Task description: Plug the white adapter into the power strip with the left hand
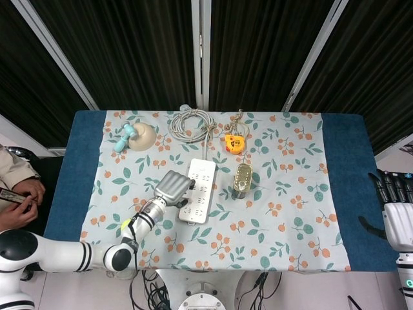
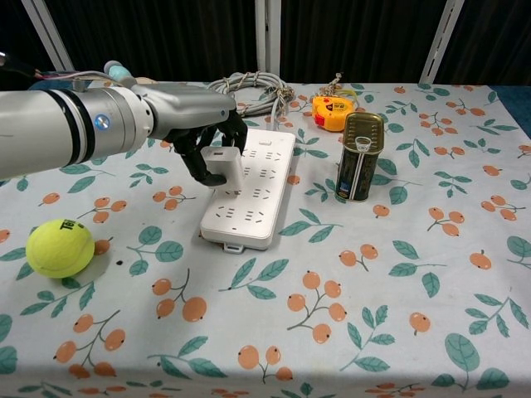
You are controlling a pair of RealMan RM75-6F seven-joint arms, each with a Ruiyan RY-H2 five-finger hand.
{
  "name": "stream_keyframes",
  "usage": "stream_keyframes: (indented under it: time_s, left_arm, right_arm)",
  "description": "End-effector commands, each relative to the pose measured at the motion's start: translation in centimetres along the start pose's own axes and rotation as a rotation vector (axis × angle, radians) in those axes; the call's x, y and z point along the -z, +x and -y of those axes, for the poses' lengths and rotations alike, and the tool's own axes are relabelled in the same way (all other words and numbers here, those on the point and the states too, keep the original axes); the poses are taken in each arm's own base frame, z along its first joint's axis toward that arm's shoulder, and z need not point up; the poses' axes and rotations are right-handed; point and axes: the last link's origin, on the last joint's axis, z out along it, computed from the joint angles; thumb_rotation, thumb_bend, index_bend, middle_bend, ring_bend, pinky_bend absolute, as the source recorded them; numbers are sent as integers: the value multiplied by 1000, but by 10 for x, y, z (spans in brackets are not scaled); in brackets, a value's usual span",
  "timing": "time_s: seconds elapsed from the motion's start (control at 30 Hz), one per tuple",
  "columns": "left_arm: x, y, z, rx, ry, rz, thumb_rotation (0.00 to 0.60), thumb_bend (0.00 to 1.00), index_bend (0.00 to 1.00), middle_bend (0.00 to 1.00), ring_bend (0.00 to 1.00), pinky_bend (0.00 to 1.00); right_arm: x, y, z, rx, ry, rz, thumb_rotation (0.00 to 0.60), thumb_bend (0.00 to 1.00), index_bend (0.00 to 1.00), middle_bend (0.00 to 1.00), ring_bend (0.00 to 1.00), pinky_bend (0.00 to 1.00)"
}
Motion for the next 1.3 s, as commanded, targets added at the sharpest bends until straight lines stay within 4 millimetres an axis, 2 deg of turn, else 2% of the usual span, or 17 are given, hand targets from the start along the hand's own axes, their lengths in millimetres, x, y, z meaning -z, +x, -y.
stream_keyframes:
  time_s: [0.03,0.4,1.1,1.3]
  left_arm:
    - [0,0,-2,-24,-5,-1,600,419,689,734,588,665]
    - [-5,2,-17,-136,-25,1,600,425,716,777,624,662]
    - [-11,-9,-22,-157,-6,55,600,434,762,830,677,662]
    - [-12,-8,-24,-155,-6,49,600,432,741,820,674,647]
  right_arm:
    - [0,0,0,0,0,0,600,99,0,0,0,0]
    - [2,0,-2,-3,-8,-2,600,99,0,0,0,0]
    - [1,-2,-6,-9,-15,-3,600,98,0,0,0,0]
    - [0,-2,-7,-10,-18,-2,600,98,0,0,0,0]
